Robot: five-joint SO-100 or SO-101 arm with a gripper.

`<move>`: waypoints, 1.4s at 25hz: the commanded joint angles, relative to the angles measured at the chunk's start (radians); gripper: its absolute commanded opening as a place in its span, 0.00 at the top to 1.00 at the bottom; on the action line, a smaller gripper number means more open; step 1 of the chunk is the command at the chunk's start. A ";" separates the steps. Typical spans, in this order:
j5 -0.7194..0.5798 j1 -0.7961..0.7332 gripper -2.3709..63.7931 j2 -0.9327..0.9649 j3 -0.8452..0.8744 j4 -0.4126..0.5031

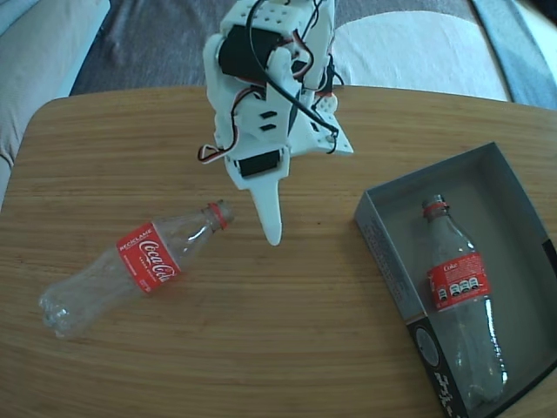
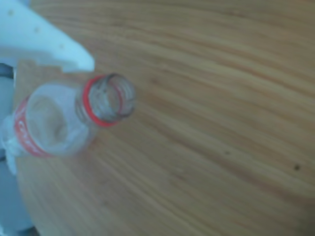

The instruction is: Grasp the bottles and put them in the box.

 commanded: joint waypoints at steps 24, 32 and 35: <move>-0.466 0.236 0.12 -0.224 -0.011 -0.179; -0.563 0.302 0.12 -0.272 -0.031 -0.281; -0.563 0.305 0.12 -0.305 -0.074 -0.291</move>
